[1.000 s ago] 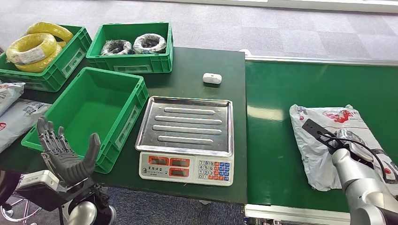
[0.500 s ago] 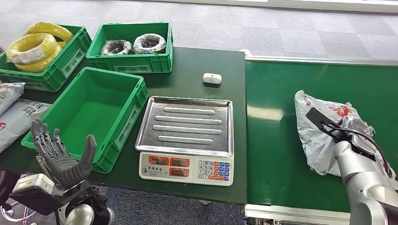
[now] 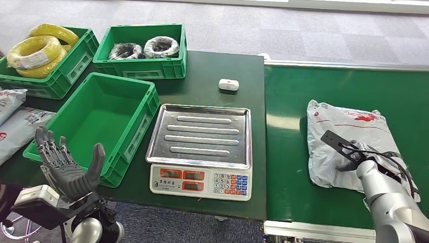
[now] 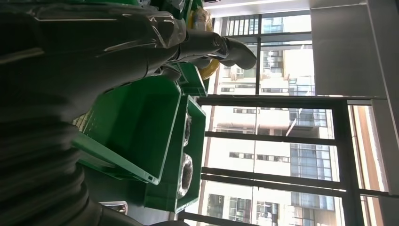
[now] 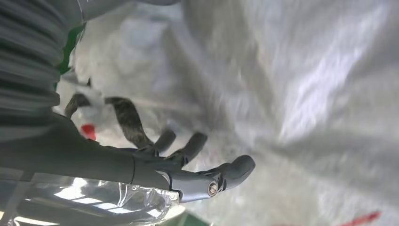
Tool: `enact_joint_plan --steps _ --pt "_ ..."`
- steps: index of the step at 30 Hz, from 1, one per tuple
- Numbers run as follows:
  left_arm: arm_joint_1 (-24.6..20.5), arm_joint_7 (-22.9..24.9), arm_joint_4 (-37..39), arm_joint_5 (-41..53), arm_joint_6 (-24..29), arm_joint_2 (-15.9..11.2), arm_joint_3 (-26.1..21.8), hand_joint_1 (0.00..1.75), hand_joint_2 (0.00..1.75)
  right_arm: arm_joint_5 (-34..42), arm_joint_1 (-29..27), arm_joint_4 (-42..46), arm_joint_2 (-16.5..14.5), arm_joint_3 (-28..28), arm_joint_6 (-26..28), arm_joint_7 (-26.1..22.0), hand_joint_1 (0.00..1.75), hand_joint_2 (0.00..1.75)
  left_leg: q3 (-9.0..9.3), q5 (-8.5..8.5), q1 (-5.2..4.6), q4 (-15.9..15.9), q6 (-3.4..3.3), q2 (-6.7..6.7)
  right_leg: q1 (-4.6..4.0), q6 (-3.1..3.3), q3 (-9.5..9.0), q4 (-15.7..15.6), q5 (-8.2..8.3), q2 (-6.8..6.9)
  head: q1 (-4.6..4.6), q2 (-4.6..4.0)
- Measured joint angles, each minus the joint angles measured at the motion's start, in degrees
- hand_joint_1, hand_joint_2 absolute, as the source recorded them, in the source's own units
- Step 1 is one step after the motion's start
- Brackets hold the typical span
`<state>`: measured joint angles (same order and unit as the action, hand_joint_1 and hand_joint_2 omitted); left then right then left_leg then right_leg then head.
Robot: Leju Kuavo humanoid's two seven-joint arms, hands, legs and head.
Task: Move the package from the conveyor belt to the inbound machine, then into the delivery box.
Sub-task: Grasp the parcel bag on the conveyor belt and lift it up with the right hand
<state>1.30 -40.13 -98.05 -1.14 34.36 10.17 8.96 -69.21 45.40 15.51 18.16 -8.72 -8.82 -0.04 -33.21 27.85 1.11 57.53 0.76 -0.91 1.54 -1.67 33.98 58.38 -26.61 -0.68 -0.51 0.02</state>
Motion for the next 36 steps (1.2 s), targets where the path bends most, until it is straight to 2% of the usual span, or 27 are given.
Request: enact_joint_plan --steps 12,13,16,17,22,29,36 --pt "-0.3 0.0 0.4 0.0 -0.1 -0.1 0.0 0.0 1.75 0.0 -1.4 -0.1 -1.0 -1.3 -3.2 -1.9 0.0 1.75 0.02 0.0 0.0 0.0 0.0 0.05 0.0 0.0 -0.01 0.0 0.0 -0.03 0.01 0.0" --pt "-0.3 0.0 0.4 0.0 -0.1 -0.1 0.0 0.0 1.75 0.1 -1.4 -0.1 -1.0 -1.4 -3.8 -2.4 0.38 1.75 0.02 0.0 0.0 0.0 0.0 0.05 0.0 0.0 -0.01 0.0 0.0 -0.03 0.01 0.0" --pt "-0.3 0.0 0.4 0.0 0.0 -0.1 0.0 0.0 1.75 0.5 -1.6 -0.1 -1.0 -1.5 -4.4 -4.1 1.69 1.75 0.02 0.0 0.0 0.0 0.0 0.05 0.0 0.0 0.0 0.0 0.0 -0.03 0.01 0.0" --pt "-0.3 0.0 0.4 0.0 0.1 -0.1 0.0 0.0 1.75 0.7 -1.6 -0.1 -1.0 -1.5 -4.2 -4.7 1.75 1.75 0.01 0.0 0.0 0.0 0.0 0.05 0.0 0.0 -0.01 0.0 0.0 -0.03 0.01 0.0" --pt "0.1 0.0 0.3 0.1 0.8 -0.2 0.0 0.0 1.75 1.2 -1.2 0.0 -1.3 -2.0 1.7 -5.7 1.75 1.75 0.0 0.0 0.0 0.0 0.0 0.05 0.0 0.0 -0.03 0.0 0.0 -0.03 0.02 0.0" --pt "1.9 0.0 -1.4 0.6 2.3 -0.1 -0.1 0.0 1.75 0.9 1.4 1.7 -2.1 -2.7 16.7 -3.4 1.75 1.75 0.0 -0.01 0.0 0.0 0.0 0.05 0.0 0.0 -0.02 0.0 0.0 -0.03 0.01 0.0" --pt "2.6 0.0 -2.3 0.7 2.9 -0.1 -0.3 0.0 1.75 1.6 3.4 3.2 -2.8 -3.4 21.4 -3.9 1.75 1.75 -0.02 -0.01 0.0 0.0 0.0 0.03 0.0 0.0 -0.03 0.0 0.0 -0.02 0.01 0.0"
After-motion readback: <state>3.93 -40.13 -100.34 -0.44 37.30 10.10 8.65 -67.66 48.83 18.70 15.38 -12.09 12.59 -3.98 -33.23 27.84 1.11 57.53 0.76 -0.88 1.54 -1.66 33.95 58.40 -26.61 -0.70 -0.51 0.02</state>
